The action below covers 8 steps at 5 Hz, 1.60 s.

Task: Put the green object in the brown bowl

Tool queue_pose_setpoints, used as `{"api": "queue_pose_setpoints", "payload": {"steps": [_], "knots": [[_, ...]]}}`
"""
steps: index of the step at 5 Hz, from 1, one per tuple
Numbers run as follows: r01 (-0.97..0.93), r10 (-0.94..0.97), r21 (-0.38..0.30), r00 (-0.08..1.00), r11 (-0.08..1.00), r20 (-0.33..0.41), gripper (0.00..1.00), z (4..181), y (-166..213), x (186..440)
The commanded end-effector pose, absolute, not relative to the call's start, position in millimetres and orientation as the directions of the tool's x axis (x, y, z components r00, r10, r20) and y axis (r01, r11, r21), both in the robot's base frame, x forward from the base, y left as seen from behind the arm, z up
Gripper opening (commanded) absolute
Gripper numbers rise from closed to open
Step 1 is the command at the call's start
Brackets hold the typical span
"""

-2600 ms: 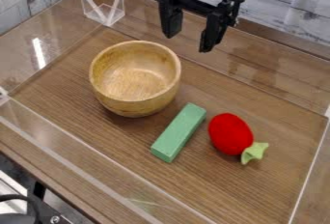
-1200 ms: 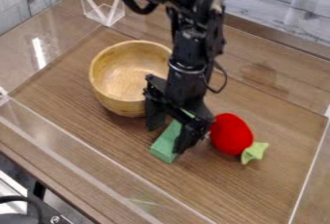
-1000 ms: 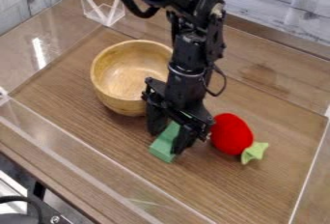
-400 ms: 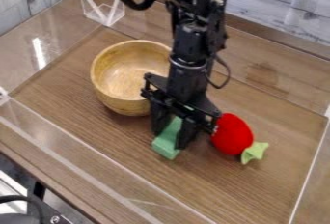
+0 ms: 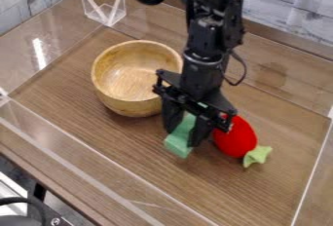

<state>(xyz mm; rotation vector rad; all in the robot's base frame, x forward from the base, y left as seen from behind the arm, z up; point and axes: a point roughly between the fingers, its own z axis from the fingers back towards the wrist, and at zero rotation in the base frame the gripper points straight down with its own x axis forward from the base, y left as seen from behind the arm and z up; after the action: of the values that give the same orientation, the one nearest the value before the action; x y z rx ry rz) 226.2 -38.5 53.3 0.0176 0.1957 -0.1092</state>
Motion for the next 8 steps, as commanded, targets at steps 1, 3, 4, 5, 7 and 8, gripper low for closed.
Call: {"api": "queue_pose_setpoints", "payload": {"steps": [1, 3, 4, 5, 7, 8], "knots": [[0.116, -0.113, 0.009, 0.979, 0.993, -0.17, 0.0, 58.2, -32.3, 234.0], [0.113, -0.109, 0.011, 0.977, 0.994, -0.181, 0.0, 56.3, -14.8, 236.0], [0.106, -0.103, 0.006, 0.978, 0.994, -0.182, 0.0, 49.8, -15.6, 236.5], [0.099, -0.097, 0.004, 0.979, 0.995, -0.182, 0.0, 44.8, -17.0, 237.1], [0.167, -0.165, 0.0, 0.969, 0.986, -0.184, 0.0, 50.2, -36.0, 247.0], [0.178, -0.176, 0.0, 0.971, 0.984, -0.163, 0.0, 66.5, -34.8, 244.6]]}}
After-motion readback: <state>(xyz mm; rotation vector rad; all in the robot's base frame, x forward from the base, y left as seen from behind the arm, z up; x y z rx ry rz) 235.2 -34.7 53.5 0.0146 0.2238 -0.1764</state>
